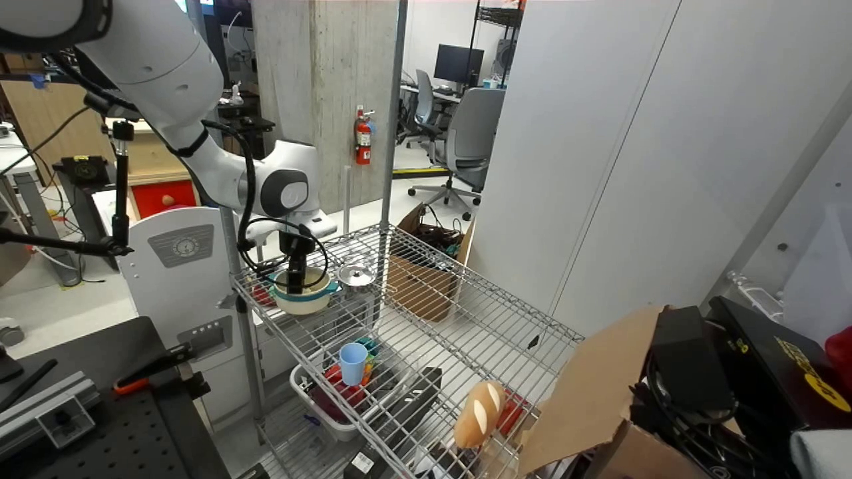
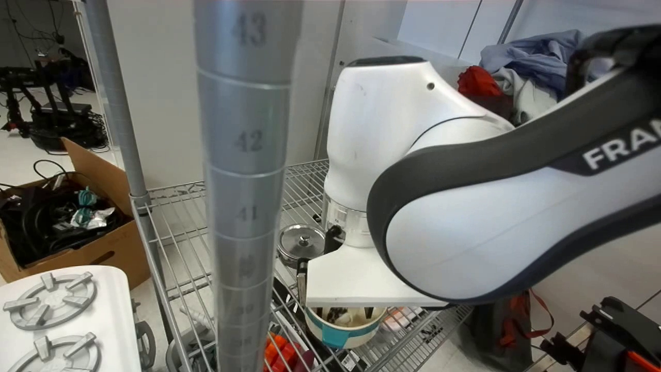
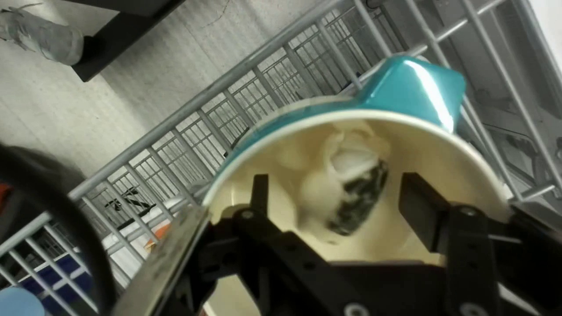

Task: Take the object in the white pot out and place it on the top shelf of the rack

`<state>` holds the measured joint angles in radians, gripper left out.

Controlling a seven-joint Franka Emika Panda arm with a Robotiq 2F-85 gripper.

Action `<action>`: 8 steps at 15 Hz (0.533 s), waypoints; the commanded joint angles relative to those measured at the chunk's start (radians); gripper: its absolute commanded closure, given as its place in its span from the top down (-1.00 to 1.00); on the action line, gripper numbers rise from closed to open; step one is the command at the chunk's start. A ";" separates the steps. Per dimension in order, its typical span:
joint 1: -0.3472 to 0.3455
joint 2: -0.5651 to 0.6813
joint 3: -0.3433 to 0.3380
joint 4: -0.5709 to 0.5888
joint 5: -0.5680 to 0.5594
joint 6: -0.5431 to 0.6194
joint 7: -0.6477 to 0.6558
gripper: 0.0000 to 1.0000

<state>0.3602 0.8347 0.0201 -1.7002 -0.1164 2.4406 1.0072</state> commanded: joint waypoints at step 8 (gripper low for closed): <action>0.064 0.017 -0.064 0.027 -0.025 -0.003 -0.013 -1.00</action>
<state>0.4139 0.8593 -0.0266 -1.6646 -0.1321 2.4399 1.0055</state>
